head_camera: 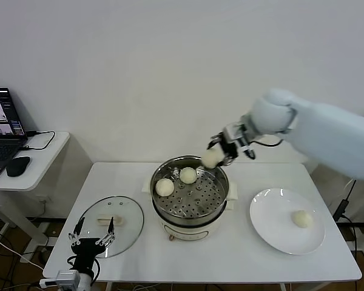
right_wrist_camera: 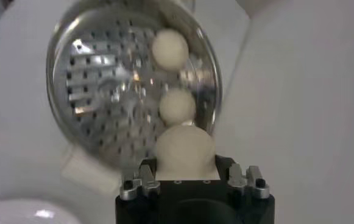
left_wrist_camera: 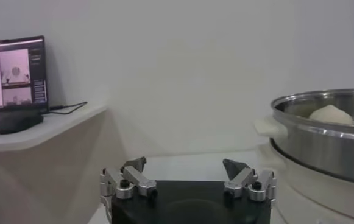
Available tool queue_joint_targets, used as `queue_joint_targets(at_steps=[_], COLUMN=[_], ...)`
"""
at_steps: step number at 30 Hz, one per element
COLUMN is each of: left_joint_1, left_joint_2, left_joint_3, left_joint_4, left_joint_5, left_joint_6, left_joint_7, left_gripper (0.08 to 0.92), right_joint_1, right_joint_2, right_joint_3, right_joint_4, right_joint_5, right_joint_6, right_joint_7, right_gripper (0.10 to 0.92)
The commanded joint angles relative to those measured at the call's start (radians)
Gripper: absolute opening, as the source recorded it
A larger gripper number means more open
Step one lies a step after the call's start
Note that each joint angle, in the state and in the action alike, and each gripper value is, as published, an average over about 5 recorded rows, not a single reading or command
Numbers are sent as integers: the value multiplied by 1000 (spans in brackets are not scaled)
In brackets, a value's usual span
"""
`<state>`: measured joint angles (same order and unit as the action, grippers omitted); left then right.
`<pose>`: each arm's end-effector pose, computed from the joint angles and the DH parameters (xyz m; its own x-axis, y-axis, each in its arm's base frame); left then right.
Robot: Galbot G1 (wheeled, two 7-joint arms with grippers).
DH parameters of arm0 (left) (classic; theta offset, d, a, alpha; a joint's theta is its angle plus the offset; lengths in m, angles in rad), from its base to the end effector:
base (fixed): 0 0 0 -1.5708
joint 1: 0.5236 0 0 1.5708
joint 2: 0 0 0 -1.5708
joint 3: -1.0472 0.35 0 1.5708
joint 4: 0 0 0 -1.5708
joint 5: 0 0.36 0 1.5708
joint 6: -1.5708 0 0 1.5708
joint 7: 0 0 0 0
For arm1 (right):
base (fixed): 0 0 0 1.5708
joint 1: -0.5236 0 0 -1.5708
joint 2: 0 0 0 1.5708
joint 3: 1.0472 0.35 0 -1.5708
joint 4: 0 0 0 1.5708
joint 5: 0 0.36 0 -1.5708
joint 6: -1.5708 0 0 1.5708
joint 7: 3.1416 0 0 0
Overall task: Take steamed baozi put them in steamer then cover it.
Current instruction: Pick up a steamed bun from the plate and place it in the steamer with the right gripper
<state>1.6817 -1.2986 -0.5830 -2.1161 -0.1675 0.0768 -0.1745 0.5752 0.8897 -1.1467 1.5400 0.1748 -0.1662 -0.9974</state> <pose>0.1571 0.0615 -0.3048 -0.9844 -0.0904 0.1507 -0.0734 0.9906 0.1151 0.5071 0.0508 -0.0096 -0.2971 -0.3757 0.8778 -0.7227 -0.5124 -0.4639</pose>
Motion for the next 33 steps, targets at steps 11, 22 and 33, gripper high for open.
queue_joint_targets(at_steps=[11, 22, 33], left_joint_1=[-2, 3, 3], left_joint_2=[-19, -23, -22], left_joint_3=[-13, -16, -17], left_joint_4=[-2, -5, -1], left_joint_5=[2, 2, 1], left_joint_6=[-4, -9, -13], left_joint_7=[-2, -3, -3], left_gripper=[823, 823, 823], right_joint_1=[-58, -92, -72], right_joint_2=[189, 198, 162], right_joint_3=[-177, -177, -144], right_joint_4=[-21, -37, -28], right_joint_5=[-219, -264, -254], right_joint_6=[369, 398, 388], right_joint_7=[9, 27, 31], right_gripper=[618, 619, 772])
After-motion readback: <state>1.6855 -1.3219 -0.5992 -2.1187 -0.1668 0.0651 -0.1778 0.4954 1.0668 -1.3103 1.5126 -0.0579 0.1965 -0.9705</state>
